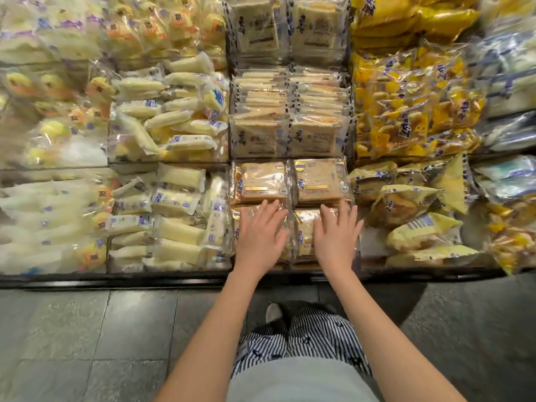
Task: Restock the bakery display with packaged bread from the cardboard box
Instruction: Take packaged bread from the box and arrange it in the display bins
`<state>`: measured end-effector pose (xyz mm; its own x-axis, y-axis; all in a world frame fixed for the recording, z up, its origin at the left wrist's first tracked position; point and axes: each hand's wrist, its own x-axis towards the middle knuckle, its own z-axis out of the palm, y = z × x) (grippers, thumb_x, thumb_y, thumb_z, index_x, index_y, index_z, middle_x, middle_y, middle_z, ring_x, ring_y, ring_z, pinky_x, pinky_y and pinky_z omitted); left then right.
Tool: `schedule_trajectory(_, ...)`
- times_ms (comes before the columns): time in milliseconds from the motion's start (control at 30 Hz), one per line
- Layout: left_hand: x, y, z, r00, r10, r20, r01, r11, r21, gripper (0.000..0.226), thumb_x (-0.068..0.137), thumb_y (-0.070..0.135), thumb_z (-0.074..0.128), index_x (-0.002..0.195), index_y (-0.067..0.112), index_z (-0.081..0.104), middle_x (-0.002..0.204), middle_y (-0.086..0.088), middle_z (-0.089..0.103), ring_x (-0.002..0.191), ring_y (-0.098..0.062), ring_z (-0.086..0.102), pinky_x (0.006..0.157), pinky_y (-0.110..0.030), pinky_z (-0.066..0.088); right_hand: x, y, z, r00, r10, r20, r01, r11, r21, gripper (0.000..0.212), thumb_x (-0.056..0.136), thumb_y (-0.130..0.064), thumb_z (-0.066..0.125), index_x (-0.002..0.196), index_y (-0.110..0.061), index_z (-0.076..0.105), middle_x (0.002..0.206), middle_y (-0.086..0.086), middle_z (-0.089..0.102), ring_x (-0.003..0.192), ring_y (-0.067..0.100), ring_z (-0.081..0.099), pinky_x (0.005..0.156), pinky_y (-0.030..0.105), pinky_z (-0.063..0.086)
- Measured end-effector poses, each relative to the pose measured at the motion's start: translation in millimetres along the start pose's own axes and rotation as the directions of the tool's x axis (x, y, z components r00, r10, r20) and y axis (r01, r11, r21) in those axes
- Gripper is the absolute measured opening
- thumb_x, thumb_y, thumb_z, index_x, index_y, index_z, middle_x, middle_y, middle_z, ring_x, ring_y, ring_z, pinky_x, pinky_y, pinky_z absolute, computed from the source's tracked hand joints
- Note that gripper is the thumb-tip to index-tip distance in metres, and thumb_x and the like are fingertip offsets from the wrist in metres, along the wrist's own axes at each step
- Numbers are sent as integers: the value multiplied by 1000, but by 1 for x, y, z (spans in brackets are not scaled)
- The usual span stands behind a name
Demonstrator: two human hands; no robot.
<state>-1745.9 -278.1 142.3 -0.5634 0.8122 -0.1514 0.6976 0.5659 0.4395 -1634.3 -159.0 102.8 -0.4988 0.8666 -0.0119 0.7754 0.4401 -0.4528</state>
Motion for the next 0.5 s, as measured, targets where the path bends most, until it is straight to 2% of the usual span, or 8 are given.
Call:
schedule_trajectory(133,1,-12,0,999,43,10,-43,999,-6,51,101,48,41,150,38,30,161,16,16,151,-7,2,117,-46,-20,1,-3,8,1000,22,-14,-22,1000,-12,46,103,-35,41,147,-21,43,163,14,10,152,28,-1,121,44,-5)
schedule_trajectory(333,1,-15,2,997,79,25,-80,996,46,51,101,47,40,150,40,28,161,16,19,151,-8,5,113,-50,-20,5,-11,11,995,90,-42,-89,996,20,49,102,-33,46,145,-12,39,162,19,12,151,33,2,122,51,3)
schedule_trajectory(400,4,-13,0,997,75,-23,-75,997,-2,49,100,47,43,148,38,35,159,15,25,150,-9,10,114,-50,-20,4,-11,7,994,104,-30,-103,994,38,51,101,-34,47,146,-12,37,161,19,12,151,33,0,121,53,1)
schedule_trajectory(500,7,-7,-5,982,78,-171,-96,991,-95,42,99,38,48,140,30,49,154,8,38,149,-12,19,117,-49,-16,5,-8,-4,993,115,-38,-109,984,139,55,100,-32,51,148,-10,34,161,20,12,151,34,-1,122,53,2)
